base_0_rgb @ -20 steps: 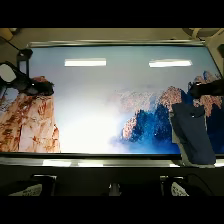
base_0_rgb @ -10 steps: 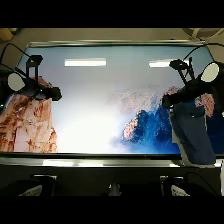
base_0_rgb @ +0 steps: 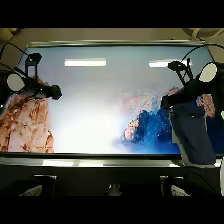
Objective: Fold the shirts.
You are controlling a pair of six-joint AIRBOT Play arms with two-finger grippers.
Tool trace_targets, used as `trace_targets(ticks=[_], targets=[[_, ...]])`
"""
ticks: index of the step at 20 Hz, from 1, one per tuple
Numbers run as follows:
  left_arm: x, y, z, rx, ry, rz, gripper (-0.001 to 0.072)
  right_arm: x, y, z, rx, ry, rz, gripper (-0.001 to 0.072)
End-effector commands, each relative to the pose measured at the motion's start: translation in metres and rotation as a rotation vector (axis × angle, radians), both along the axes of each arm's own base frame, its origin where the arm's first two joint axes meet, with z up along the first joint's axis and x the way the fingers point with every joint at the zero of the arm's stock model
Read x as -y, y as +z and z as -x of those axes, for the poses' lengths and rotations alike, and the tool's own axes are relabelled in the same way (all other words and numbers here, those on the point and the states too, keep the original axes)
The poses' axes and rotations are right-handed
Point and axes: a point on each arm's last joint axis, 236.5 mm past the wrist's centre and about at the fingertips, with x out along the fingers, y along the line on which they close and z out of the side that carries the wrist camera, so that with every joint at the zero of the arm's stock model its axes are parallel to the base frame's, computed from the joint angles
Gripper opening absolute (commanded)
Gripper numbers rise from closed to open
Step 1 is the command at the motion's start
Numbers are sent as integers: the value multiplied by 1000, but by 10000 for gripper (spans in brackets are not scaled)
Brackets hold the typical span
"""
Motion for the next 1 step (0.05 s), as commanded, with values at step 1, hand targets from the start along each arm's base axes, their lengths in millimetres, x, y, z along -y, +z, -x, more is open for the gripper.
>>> trace_targets(ticks=[1], targets=[[0, 0, 0, 2, 0, 0, 568, 0, 0, 0, -1, 1, 0, 684]])
